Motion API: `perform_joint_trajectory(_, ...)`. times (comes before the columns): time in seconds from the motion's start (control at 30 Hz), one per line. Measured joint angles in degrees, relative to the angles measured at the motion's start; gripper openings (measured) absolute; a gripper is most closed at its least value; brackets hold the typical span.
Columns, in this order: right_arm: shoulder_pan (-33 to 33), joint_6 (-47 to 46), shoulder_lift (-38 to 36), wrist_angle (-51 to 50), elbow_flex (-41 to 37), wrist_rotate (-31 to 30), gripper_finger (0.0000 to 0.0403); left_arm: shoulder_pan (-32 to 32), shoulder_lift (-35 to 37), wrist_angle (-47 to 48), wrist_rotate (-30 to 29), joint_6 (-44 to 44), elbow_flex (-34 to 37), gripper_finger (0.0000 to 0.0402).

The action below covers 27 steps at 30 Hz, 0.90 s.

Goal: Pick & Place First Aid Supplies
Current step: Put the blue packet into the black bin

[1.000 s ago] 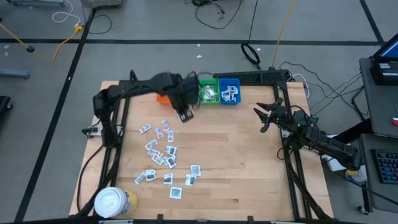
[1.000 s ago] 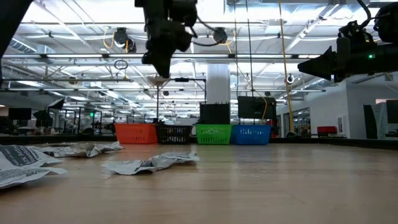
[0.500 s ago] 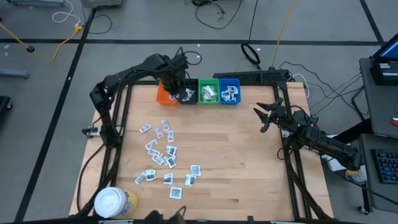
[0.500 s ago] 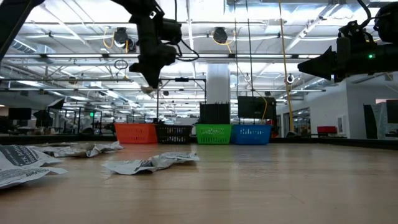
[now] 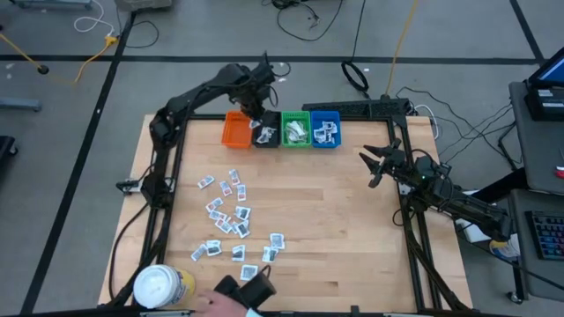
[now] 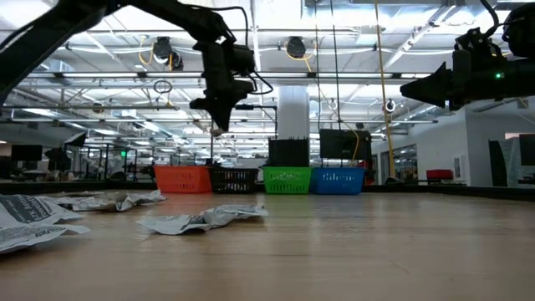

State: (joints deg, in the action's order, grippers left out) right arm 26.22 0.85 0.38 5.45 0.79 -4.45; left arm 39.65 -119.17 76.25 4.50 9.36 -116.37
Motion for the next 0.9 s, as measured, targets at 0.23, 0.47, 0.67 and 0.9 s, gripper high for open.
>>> perform_joint_trajectory(0.23,0.0,0.0,0.0,0.0,0.0,0.0,0.0139,1.0,-5.0,1.3,0.1,-0.2,-6.8,0.0007)
perform_joint_trajectory(0.47,0.0,0.0,0.0,0.0,0.0,0.0,0.0139,0.1,-10.3,-0.8,0.0,-0.2,-6.8,0.0010)
perform_joint_trajectory(0.67,0.0,0.0,0.0,0.0,0.0,0.0,0.0139,-0.8,-14.0,-3.1,0.0,-0.2,-6.7,0.0009)
perform_joint_trajectory(0.9,0.0,0.0,0.0,0.0,0.0,0.0,0.0139,-0.8,-14.6,-3.9,-1.4,0.0,-6.7,0.0043)
